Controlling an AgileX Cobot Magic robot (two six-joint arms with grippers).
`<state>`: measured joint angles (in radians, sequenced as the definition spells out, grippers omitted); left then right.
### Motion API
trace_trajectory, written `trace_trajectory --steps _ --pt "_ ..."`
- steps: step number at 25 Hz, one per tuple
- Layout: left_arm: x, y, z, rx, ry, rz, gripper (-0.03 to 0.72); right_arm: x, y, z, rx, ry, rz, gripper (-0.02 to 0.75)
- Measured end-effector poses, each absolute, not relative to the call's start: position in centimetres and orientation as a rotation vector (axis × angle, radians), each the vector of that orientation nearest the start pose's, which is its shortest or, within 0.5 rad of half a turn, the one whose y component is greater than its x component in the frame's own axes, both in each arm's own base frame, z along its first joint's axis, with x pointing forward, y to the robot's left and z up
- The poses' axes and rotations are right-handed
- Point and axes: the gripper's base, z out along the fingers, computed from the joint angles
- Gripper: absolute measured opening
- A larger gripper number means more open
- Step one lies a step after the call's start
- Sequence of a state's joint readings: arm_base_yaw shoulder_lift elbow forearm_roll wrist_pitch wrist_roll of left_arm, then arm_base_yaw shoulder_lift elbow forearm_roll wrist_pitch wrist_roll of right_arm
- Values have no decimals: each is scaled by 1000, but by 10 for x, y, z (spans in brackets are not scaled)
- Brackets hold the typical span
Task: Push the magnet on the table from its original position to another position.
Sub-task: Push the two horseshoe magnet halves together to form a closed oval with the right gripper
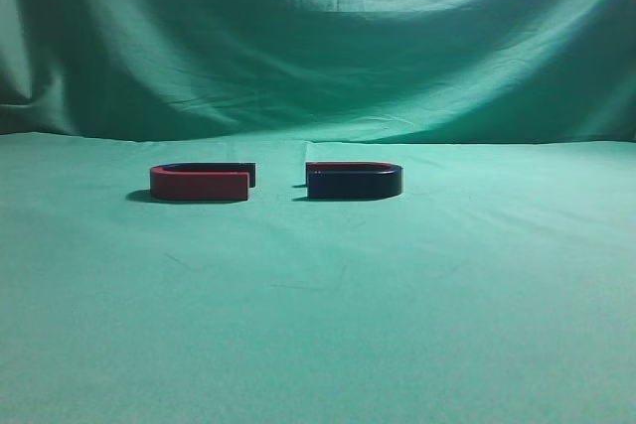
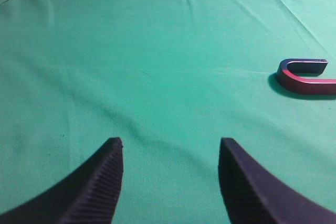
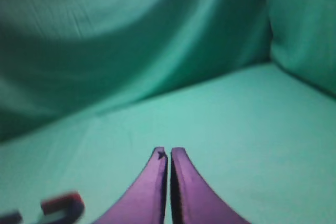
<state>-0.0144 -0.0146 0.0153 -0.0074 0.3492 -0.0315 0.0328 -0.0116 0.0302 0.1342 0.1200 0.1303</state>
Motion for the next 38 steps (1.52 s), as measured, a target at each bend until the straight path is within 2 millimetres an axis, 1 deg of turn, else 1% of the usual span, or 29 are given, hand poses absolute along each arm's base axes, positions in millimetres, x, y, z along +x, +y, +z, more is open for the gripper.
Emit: trace_trajectory --steps 2,4,5,8,10,13,16,18,20,22,26,28,31,33,35,38 --pt "53 -1 177 -20 1833 -39 372 56 1 206 195 1464 260 0" --pt "53 -1 177 -20 1833 -39 372 55 1 213 191 1396 256 0" --pt "53 -1 177 -20 1833 -39 372 54 1 218 178 1399 247 0" --pt "53 -1 177 -20 1833 -39 372 52 2 245 122 1463 201 0" --pt "53 -1 177 -20 1833 -39 372 56 3 261 94 1560 171 0" --pt "53 -1 177 -20 1833 -39 372 70 5 277 82 1822 158 0" --pt "53 -1 177 -20 1833 -39 372 91 7 281 68 2093 143 0" --pt "53 -1 177 -20 1833 -39 372 105 8 285 46 2215 132 0" --pt "53 -1 177 -20 1833 -39 372 120 10 290 8 2300 133 0" --pt "53 -1 177 -20 1833 -39 372 135 16 296 -62 2377 182 0" --pt "53 -1 177 -20 1833 -39 372 168 30 296 -145 2508 349 0" --pt "53 -1 177 -20 1833 -39 372 183 41 293 -225 2540 408 0" --pt "53 -1 177 -20 1833 -39 372 204 64 288 -362 2567 452 0" --pt "53 -1 177 -20 1833 -39 372 219 83 283 -452 2581 470 0" --pt "53 -1 177 -20 1833 -39 372 236 98 277 -480 2612 486 0" --pt "53 -1 177 -20 1833 -39 372 267 117 266 -497 2660 500 0"
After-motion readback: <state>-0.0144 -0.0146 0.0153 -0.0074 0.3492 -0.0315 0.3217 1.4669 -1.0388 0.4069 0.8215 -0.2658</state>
